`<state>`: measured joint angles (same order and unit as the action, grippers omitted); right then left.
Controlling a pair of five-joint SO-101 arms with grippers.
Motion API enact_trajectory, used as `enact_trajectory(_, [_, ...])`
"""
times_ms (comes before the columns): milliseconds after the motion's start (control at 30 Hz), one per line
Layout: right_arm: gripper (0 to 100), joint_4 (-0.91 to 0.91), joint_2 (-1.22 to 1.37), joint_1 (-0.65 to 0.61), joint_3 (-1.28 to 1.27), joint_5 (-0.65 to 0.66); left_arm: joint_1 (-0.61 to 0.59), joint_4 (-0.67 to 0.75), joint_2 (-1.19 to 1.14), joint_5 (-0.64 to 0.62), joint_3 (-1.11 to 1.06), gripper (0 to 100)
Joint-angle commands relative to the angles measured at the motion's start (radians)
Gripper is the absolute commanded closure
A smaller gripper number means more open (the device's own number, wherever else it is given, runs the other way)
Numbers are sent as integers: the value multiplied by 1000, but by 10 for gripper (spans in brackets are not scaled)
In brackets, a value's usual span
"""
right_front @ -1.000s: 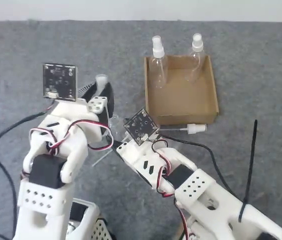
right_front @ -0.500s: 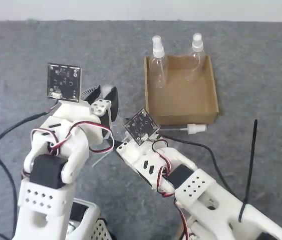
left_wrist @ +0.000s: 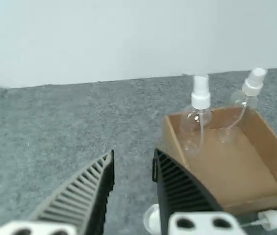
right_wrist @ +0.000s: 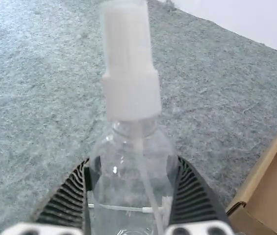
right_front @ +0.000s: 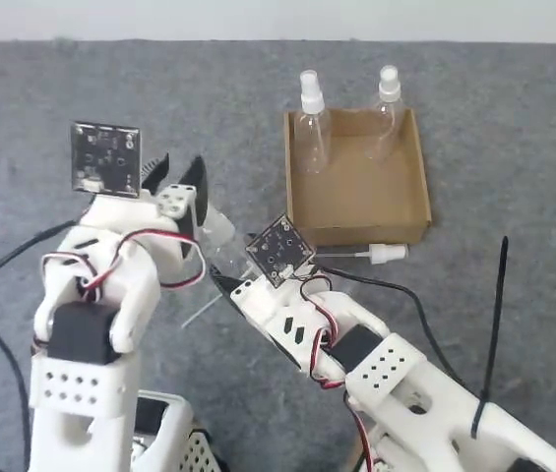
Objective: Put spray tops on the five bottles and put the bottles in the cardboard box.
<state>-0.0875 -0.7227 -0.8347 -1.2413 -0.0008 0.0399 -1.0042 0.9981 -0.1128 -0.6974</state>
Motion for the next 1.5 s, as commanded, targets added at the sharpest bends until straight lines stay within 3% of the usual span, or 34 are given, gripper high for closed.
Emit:
enact_trajectory(0, [992, 13, -35, 7, 5, -17, -8, -3, -95, 23, 31, 882])
enact_trajectory(200, [992, 13, -35, 7, 3, -17, 2, -3, -181, 58, 21, 882])
enact_trajectory(500, [992, 13, -35, 16, 3, -17, 155, -3, -186, 94, -56, 882])
enact_trajectory(800, [992, 13, -35, 39, 3, -17, 155, -64, -181, 130, 85, 879])
enact_trajectory(1133, [992, 12, -35, 41, 2, -17, -28, -118, -180, 115, 168, 877])
enact_trajectory(1267, [992, -99, -36, 68, 57, -15, -104, -114, -180, -23, 81, 877])
enact_trajectory(1467, [992, -343, -19, 255, 334, -20, -29, 58, -180, -48, -162, 877])
